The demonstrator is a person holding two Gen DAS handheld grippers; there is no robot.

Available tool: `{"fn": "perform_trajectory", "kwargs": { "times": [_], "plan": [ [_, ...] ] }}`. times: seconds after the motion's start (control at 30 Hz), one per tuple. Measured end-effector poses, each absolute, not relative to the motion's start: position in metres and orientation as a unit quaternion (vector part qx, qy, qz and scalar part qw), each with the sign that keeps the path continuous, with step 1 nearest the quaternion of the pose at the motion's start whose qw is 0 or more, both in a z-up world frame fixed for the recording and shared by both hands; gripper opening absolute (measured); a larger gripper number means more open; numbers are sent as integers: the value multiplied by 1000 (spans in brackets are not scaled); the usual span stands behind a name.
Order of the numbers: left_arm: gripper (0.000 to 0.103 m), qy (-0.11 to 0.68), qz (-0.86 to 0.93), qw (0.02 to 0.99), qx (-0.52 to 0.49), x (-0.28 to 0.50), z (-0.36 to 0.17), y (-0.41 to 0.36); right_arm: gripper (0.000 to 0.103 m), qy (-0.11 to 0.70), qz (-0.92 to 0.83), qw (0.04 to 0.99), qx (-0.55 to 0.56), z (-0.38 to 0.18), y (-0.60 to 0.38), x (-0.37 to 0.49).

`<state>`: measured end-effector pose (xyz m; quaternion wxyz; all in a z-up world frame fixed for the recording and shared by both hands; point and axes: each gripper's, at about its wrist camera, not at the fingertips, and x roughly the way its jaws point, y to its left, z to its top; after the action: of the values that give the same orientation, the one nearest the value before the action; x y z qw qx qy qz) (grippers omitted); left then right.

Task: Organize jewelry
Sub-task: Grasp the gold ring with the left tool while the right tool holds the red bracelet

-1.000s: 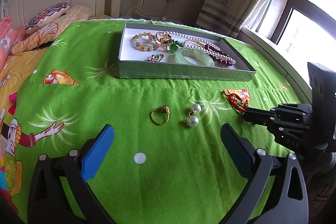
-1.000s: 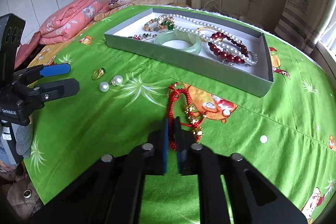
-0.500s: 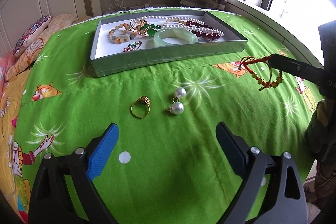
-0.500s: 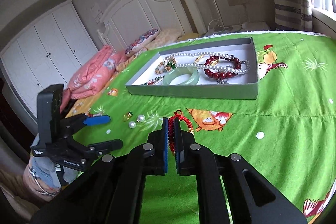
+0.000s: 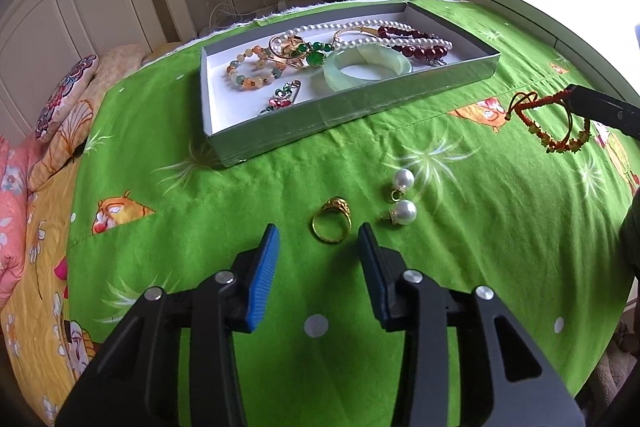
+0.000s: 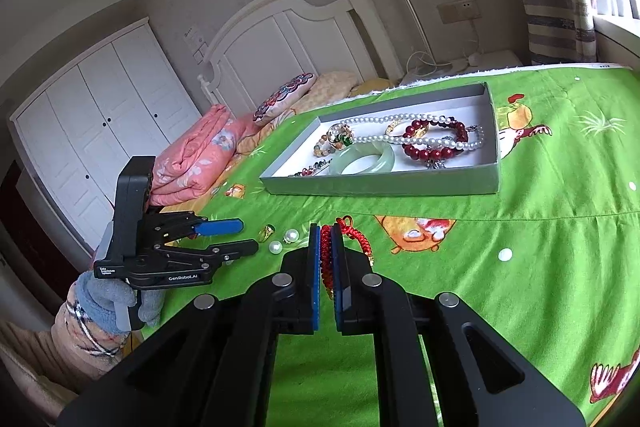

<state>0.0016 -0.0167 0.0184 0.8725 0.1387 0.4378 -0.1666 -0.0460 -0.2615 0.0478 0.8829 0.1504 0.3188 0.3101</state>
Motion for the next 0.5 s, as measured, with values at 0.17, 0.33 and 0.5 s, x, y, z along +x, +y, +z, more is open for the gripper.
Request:
{"fn": "perform_trajectory", "kwargs": {
  "times": [0.17, 0.33, 0.5],
  "plan": [
    [26, 431, -192, 870, 145, 10, 17, -27, 8, 317, 310, 884, 149, 49, -261, -47],
    [20, 422, -204, 869, 158, 6, 16, -32, 8, 312, 314, 885, 146, 52, -260, -50],
    [20, 411, -199, 875, 163, -2, 20, -33, 8, 308, 313, 887, 146, 55, -261, -52]
  ]
}}
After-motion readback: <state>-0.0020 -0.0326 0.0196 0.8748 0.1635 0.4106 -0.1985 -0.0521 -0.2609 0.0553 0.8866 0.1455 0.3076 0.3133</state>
